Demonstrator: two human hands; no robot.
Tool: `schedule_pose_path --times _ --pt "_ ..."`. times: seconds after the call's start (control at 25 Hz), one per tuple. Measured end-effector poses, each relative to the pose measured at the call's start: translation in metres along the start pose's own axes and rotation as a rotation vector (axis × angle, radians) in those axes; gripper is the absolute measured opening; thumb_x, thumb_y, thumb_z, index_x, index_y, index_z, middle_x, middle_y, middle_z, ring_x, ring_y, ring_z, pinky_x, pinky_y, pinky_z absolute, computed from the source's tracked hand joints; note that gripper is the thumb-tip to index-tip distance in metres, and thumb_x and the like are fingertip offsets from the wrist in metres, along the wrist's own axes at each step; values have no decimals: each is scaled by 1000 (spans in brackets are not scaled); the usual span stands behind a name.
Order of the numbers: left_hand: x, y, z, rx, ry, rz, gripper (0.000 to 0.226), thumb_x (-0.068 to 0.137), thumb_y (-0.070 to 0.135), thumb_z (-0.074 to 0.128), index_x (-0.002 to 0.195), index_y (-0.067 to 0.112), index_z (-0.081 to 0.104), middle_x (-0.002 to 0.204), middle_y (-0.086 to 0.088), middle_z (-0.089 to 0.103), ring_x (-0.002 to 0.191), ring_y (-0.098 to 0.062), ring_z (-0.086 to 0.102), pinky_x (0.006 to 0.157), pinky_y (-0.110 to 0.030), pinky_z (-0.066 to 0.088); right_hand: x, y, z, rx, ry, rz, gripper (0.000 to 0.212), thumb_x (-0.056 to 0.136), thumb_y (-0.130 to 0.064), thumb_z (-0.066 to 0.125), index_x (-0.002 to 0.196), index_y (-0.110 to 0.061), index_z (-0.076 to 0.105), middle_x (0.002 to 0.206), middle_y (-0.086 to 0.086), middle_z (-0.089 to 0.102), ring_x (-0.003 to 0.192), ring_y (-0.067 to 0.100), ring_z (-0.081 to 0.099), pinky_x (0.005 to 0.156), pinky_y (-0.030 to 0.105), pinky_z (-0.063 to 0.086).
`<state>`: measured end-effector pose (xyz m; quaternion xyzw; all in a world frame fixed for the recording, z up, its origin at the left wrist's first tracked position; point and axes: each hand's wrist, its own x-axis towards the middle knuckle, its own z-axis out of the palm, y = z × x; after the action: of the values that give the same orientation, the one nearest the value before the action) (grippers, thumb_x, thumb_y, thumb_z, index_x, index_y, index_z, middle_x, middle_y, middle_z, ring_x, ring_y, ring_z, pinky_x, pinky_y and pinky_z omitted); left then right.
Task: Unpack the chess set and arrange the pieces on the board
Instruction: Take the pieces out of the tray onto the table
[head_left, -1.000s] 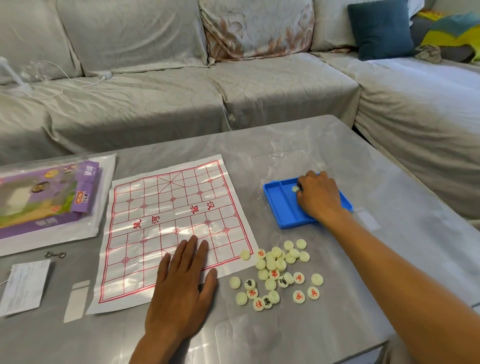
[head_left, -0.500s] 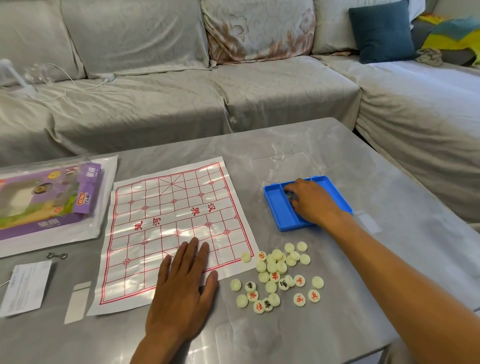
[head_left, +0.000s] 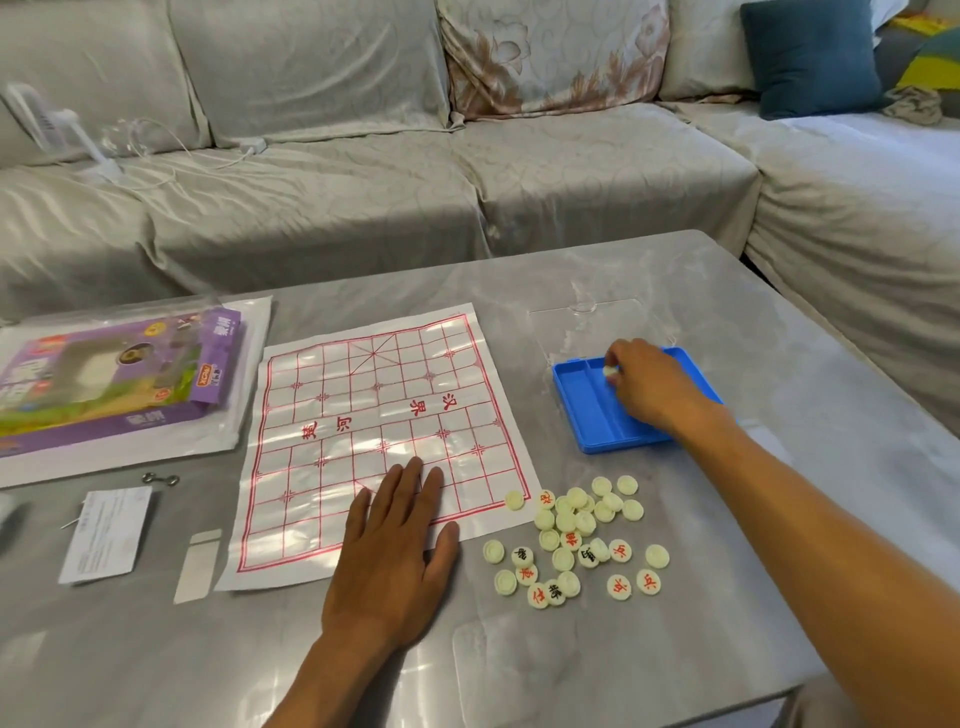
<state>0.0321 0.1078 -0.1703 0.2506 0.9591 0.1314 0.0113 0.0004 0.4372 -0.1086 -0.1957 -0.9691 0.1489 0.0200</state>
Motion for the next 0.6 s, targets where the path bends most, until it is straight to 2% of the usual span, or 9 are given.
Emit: schedule_pose_path --times 0.08,0.16,0.28,0.4,0.48,0.6 --pt "0 -1 -1 24 -20 9 82 75 72 -22 149 39 -11 153 15 -22 144 -10 -18 118 -36 -11 -33 -10 -12 175 114 -21 15 95 -16 52 109 -12 57 102 2 52 86 19 53 73 29 37" --pt "1 -1 -1 48 -34 14 79 77 70 -19 149 38 -14 153 14 -25 144 -11 -20 118 -38 -11 -84 -31 -11 264 83 -164 14 95 -20 53 108 -17 58 102 -2 52 82 9 49 72 23 37" --pt "2 -2 0 82 -49 27 79 77 67 -19 149 35 -14 155 11 -23 144 -13 -21 118 -38 -12 -133 -66 18 143 -109 -321 24 96 -24 53 120 -23 56 116 -4 50 99 9 51 82 18 40" --pt "3 -3 0 116 -79 29 79 76 67 -21 149 35 -16 156 9 -23 143 -14 -23 115 -38 -16 -130 -87 36 -49 -136 -323 32 98 -31 49 129 -28 50 132 -4 46 114 14 47 97 26 41" --pt "6 -2 -2 121 -117 22 81 76 68 -23 149 34 -16 156 8 -25 143 -15 -25 113 -38 -18 -128 -91 44 -135 -100 -333 39 99 -44 39 136 -32 44 143 -6 39 127 16 38 105 32 34" --pt "13 -5 -9 131 -219 13 78 81 66 -3 150 33 -15 156 5 -26 143 -19 -24 115 -41 -15 -142 -93 60 -229 -219 -384 69 87 -64 0 148 -37 18 160 -8 10 146 19 9 118 41 12"
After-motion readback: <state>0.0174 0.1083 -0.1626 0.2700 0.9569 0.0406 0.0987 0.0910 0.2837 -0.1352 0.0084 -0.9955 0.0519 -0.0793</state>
